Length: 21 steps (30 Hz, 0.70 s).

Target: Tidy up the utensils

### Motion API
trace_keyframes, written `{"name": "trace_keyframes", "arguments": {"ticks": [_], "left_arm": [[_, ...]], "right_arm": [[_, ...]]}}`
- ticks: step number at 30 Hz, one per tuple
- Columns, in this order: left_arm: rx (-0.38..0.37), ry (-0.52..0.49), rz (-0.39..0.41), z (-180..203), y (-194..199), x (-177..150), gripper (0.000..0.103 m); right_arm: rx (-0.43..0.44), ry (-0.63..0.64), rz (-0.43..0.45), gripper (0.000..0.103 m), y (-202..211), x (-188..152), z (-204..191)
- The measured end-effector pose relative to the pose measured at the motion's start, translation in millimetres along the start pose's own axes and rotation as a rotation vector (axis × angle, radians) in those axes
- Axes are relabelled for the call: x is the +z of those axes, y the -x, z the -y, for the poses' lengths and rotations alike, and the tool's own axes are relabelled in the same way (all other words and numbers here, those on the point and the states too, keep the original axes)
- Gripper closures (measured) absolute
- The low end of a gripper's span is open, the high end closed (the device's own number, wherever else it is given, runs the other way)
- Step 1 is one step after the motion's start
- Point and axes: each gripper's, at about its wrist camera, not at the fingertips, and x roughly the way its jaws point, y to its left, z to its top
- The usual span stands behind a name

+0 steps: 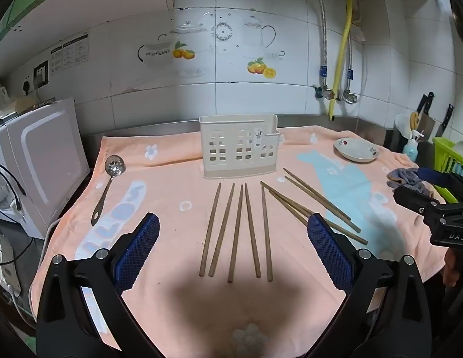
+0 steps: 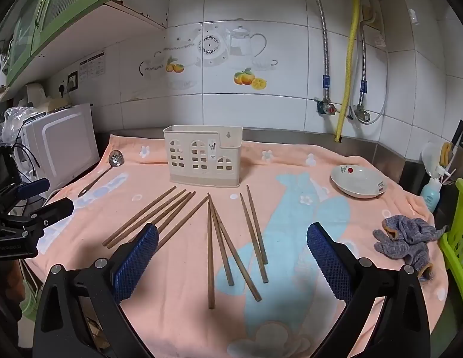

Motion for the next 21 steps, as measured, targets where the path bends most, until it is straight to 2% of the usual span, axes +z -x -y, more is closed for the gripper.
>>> {"name": "trace_keyframes", "arguments": {"ticks": [21], "left_arm": [[0.003,-0.005,-0.001,0.8,2.9,2.8,0.005]], "right_arm": [[-0.001,-0.001,0.001,0.006,1.3,3.4,3.1]]}}
